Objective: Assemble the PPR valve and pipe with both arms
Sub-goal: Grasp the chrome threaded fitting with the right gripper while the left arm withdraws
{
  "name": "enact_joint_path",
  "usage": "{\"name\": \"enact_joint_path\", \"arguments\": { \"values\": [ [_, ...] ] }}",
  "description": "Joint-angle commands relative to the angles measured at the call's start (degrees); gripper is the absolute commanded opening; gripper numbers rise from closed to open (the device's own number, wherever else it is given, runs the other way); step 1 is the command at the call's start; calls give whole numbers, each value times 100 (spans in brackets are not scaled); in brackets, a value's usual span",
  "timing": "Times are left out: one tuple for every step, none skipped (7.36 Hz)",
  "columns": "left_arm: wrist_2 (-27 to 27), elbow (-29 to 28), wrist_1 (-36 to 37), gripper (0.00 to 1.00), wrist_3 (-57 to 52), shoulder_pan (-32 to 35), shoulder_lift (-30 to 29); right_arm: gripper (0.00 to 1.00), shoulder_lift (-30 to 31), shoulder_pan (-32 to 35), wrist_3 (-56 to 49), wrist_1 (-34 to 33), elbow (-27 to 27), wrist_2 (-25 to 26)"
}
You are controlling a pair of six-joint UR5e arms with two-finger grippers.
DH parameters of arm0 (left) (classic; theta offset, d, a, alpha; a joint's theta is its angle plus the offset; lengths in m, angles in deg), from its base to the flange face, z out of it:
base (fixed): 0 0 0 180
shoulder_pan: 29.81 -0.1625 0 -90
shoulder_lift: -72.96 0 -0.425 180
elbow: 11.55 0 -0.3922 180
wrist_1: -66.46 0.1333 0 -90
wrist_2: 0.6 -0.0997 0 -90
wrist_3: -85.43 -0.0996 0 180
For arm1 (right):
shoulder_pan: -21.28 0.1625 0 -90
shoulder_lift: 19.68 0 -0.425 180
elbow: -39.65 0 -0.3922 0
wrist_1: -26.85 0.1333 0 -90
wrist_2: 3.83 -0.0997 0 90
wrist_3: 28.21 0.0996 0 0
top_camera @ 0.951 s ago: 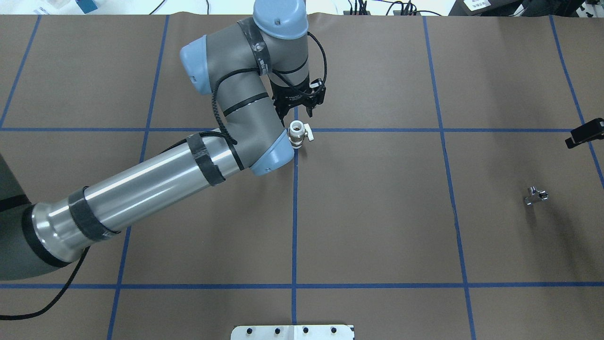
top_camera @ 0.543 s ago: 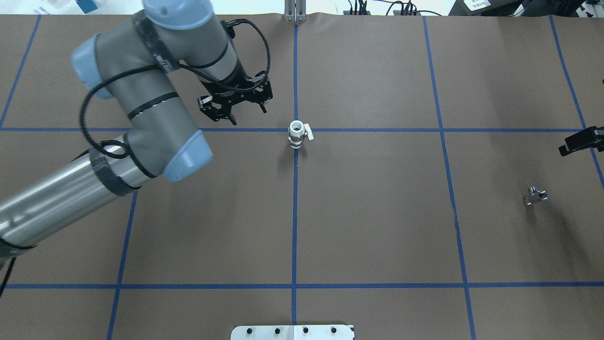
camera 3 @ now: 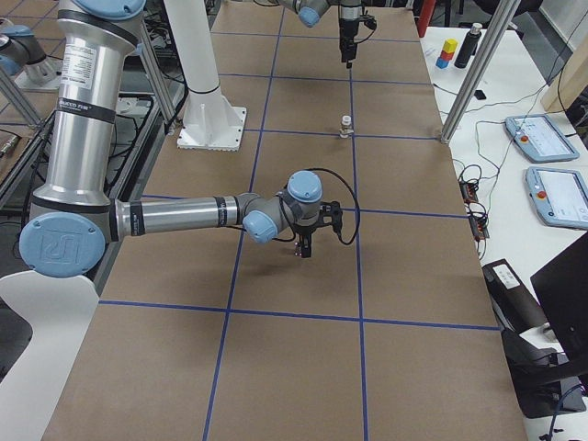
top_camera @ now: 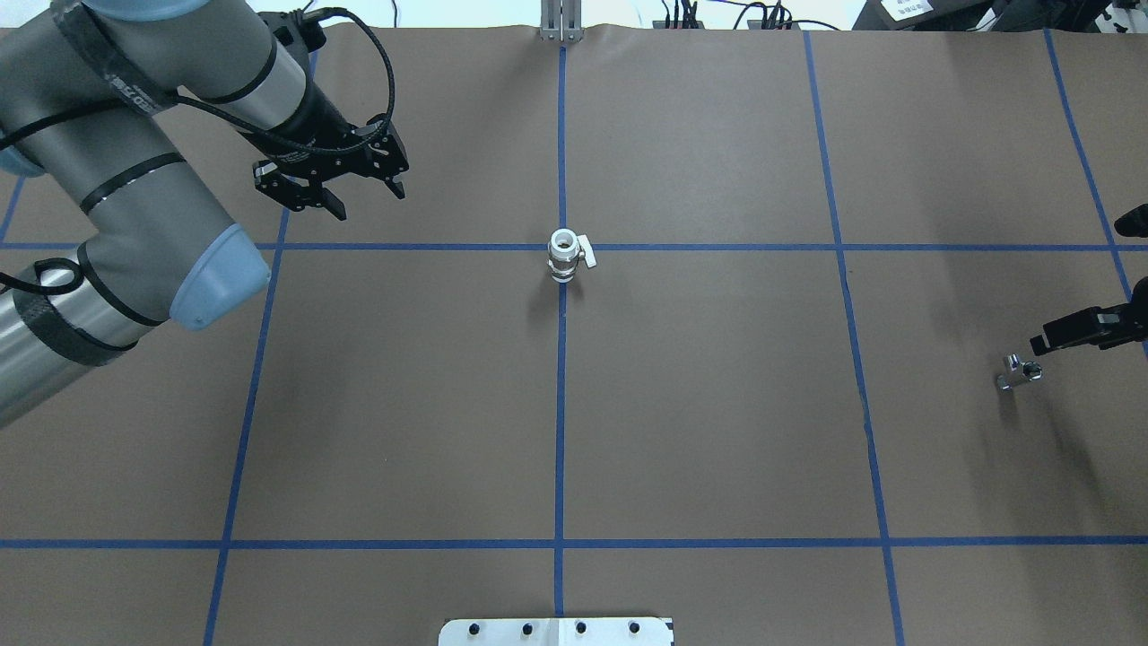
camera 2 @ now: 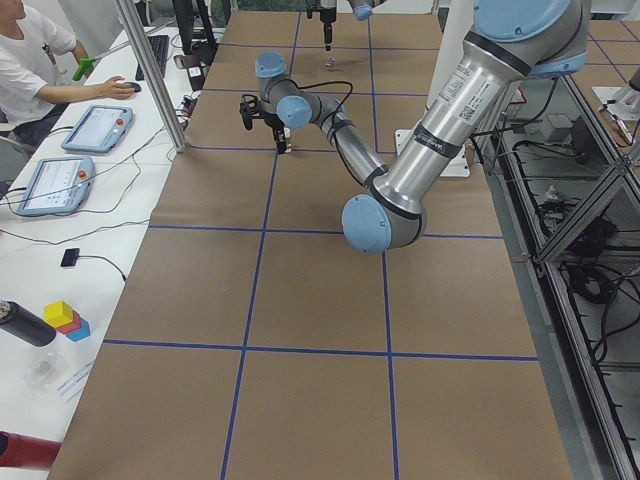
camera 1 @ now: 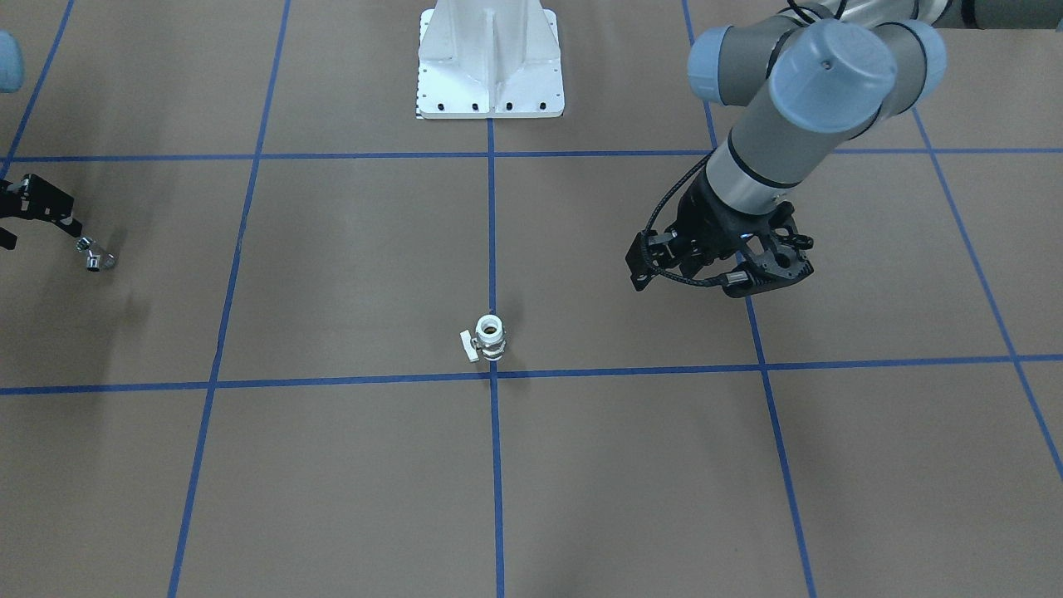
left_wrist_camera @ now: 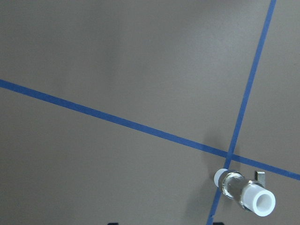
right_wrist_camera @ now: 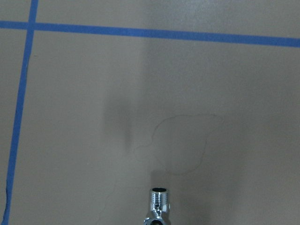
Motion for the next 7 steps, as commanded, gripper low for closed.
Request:
{"name": "enact_joint_path", "arguments": {
  "values": [
    [27,52,2,74,-63,45,92,98,-49,-593,629,53,-3,437],
    [27,52,2,73,-72,53,144,98,-49,-674,640,53,-3,482],
    [27,52,2,73,-203,62,197,97,-58,-779,640,53,-37,665],
    [18,52,10,73,-256,62,206,95,-58,-798,605,53,-47,684],
    [18,52,11,73,-257,62,197,93,-50,-789,579,53,-47,693],
    [18,61,11,73,-257,71,197,89,-49,-789,579,53,-55,693],
    [18,61,11,73,-257,80,197,83,-49,-789,570,53,-73,693]
  ]
}}
